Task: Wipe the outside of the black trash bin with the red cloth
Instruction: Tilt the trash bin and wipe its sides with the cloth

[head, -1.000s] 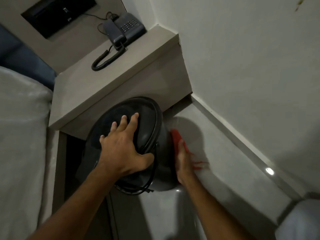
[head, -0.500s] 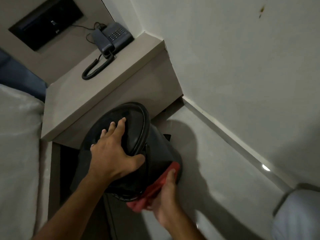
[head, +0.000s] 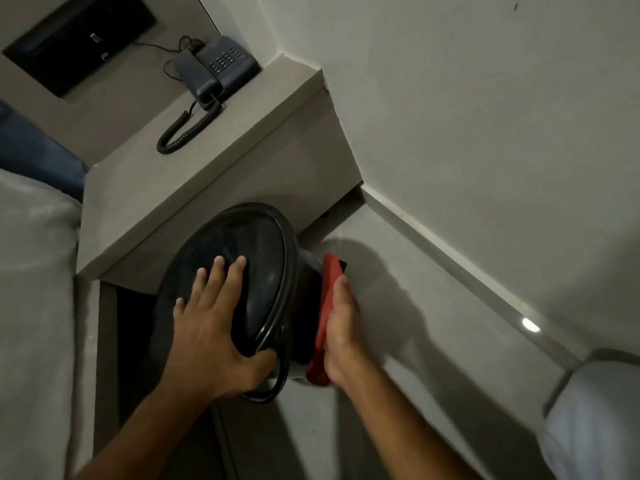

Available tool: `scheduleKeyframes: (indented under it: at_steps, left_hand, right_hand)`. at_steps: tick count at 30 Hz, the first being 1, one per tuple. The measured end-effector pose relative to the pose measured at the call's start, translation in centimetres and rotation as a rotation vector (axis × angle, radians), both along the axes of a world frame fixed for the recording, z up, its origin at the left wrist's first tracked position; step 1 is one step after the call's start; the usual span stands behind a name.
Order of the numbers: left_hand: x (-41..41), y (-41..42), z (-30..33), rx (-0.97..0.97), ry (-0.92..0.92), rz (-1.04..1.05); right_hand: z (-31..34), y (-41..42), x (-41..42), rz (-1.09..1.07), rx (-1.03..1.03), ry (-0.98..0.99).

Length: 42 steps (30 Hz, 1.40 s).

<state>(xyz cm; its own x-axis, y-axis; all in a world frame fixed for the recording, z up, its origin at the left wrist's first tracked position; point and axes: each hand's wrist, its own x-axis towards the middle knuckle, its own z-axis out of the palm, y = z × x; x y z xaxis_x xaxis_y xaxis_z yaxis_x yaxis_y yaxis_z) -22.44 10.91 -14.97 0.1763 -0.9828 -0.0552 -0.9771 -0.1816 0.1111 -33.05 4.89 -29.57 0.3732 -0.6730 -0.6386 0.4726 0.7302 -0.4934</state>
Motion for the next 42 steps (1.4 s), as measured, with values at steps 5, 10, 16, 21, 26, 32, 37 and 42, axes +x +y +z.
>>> scheduleKeyframes:
  at_steps: [5, 10, 16, 21, 26, 32, 37, 42]
  left_hand:
    - [-0.5, 0.5, -1.4, 0.056, -0.118, -0.123]
    - [1.5, 1.0, -1.2, 0.129, -0.204, -0.356]
    - [4.5, 0.9, 1.8, 0.179, -0.27, -0.497]
    - [-4.0, -3.5, -1.3, -0.013, -0.039, 0.021]
    - [-7.7, -6.6, -2.6, 0.017, -0.125, 0.279]
    - [-3.2, 0.4, -1.4, 0.136, -0.105, -0.324]
    - [-4.0, -0.3, -0.9, 0.124, -0.142, -0.32]
    - [-7.9, -3.3, -1.4, 0.1, -0.225, -0.023]
  right_hand:
    - [-1.2, 0.2, -2.4, 0.014, -0.022, -0.123]
    - [-2.5, 0.6, -5.0, -0.055, 0.047, -0.134]
    - [-3.9, -2.2, -9.9, -0.179, 0.01, 0.026]
    - [-3.7, -2.2, -10.2, -0.176, -0.023, 0.02]
    - [-3.6, -1.6, -10.1, -0.143, 0.019, 0.057]
    - [-2.5, -2.4, -10.0, -0.231, 0.139, -0.087]
    - [-1.7, -2.9, -9.6, -0.201, 0.102, -0.098]
    - [-0.4, -2.6, -10.8, -0.139, 0.057, -0.092]
